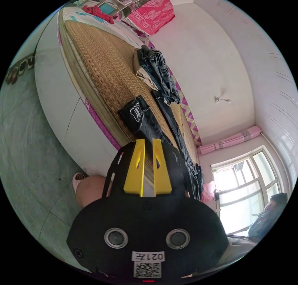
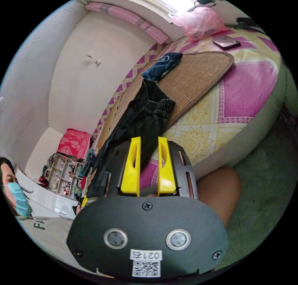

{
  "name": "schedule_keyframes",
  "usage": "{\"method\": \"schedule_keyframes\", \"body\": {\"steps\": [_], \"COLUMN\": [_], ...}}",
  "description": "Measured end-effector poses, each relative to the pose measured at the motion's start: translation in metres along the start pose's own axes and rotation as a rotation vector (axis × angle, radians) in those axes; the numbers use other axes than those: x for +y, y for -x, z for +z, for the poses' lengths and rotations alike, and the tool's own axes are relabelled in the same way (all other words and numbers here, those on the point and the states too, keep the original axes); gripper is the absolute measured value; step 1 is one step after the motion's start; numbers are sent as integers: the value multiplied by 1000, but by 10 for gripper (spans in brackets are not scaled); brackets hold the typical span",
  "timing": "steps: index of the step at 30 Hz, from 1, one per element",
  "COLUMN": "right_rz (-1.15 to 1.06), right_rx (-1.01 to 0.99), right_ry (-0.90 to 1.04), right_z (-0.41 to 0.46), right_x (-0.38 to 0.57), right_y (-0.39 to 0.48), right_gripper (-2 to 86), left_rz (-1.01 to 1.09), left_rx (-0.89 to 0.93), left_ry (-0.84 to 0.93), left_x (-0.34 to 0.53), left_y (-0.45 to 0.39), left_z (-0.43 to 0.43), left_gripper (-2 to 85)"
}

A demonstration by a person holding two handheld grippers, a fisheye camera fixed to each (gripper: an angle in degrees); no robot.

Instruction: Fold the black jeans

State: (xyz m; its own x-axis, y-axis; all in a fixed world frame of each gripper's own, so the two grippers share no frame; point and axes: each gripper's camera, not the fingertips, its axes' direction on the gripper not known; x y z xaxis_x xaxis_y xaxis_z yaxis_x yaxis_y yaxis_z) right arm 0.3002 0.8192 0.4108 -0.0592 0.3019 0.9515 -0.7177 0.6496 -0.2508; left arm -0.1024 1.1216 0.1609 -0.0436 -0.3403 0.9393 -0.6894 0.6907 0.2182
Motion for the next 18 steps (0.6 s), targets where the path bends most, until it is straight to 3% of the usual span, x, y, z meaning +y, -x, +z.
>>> {"method": "schedule_keyframes", "body": {"steps": [6, 12, 18], "right_rz": [117, 124, 147], "right_rx": [-131, -180, -430], "right_ry": [51, 36, 68], "right_z": [55, 63, 82], "right_x": [3, 5, -23], "right_y": [-49, -60, -50], "right_gripper": [77, 5, 1], "left_rz": [6, 16, 175], "left_rx": [-20, -57, -113], "left_ry": [15, 25, 88], "left_x": [8, 22, 17], "left_y": [1, -4, -61], "left_z": [30, 52, 64], "left_gripper": [24, -7, -9]}}
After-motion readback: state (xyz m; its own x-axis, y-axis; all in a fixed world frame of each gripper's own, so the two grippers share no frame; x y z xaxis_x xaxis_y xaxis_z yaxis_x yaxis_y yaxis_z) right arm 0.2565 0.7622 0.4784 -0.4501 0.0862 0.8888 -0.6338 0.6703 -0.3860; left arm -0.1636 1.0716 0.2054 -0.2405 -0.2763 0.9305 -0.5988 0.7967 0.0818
